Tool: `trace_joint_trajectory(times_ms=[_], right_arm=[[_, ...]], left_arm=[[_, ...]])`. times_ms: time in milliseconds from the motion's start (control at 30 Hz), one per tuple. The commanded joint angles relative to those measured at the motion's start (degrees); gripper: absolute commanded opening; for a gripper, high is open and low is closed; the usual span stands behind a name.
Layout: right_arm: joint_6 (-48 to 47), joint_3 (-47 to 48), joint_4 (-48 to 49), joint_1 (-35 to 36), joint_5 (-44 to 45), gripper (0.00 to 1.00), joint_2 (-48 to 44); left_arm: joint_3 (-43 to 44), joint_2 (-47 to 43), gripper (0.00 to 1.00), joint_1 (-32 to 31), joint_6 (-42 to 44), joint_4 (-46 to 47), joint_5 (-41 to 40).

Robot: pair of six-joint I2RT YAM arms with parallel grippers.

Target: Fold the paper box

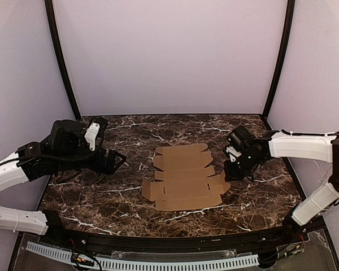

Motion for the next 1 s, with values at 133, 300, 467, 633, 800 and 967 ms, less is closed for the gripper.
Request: trace_joint_trajectory(times_ms=[133, 300, 467, 633, 800, 967], right_arm=[[-16.1, 9.6, -0.2, 4.7, 6.6, 0.0, 1.9], [-31.9, 15.4, 0.8, 6.3, 5.5, 0.0, 4.4], [-45.3, 23.2, -3.2, 6.3, 0.7, 0.0, 10.3], [-62.6, 26.5, -4.1, 6.3, 3.5, 0.0, 13.8], [-74.5, 31.6, -5.7, 6.4, 11.1, 0.0, 18.8], [-84.6, 37.1, -8.8, 6.8, 13.0, 0.0, 24.6]], left_arm=[[2.4, -2.5, 0.99, 0.4, 1.9, -5.8, -1.3], [3.5, -3.4, 0.99, 0.4, 2.6, -7.5, -2.1], [4.6, -4.1, 0.99, 0.4, 2.6, -8.6, -2.3], [4.9, -4.5, 0.99, 0.4, 2.5, -9.7, -2.3], [4.6, -4.6, 0.99, 0.4, 2.3, -9.8, -2.3], [4.6, -4.6, 0.99, 0.3, 2.0, -9.7, -2.1]])
